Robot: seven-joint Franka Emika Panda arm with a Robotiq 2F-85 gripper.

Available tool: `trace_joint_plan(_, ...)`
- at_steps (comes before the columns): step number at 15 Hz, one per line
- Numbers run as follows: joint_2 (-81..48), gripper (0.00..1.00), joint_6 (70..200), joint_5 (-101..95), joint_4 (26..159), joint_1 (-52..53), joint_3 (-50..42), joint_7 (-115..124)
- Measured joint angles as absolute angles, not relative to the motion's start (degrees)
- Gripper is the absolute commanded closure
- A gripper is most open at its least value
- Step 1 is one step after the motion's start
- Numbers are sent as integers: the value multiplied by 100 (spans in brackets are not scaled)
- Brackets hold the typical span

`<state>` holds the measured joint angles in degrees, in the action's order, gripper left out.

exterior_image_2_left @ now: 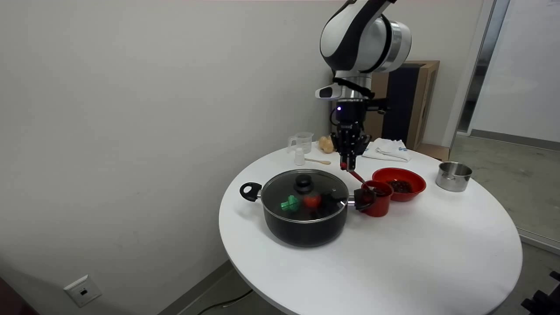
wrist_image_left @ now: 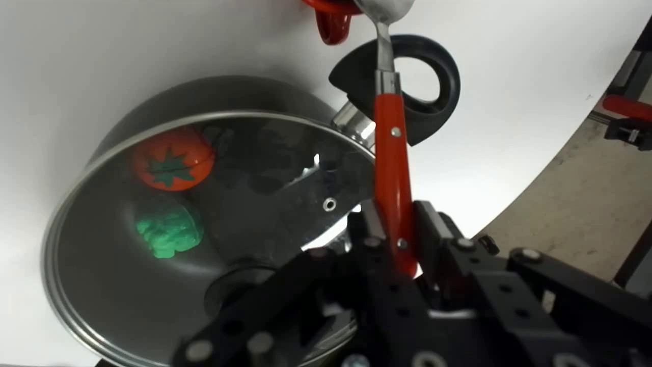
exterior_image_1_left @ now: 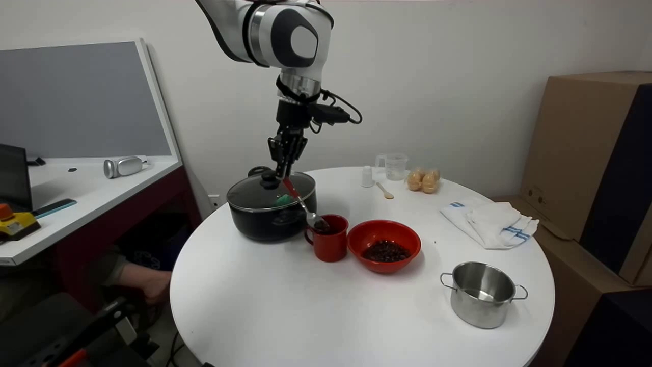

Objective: Put a spoonful of the things in the red bowl into the mug

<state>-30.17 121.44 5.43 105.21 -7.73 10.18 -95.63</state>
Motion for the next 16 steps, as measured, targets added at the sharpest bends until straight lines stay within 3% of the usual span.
trace_joint_plan(16,-2973,91,12225,854,10251,-908,997,-9777)
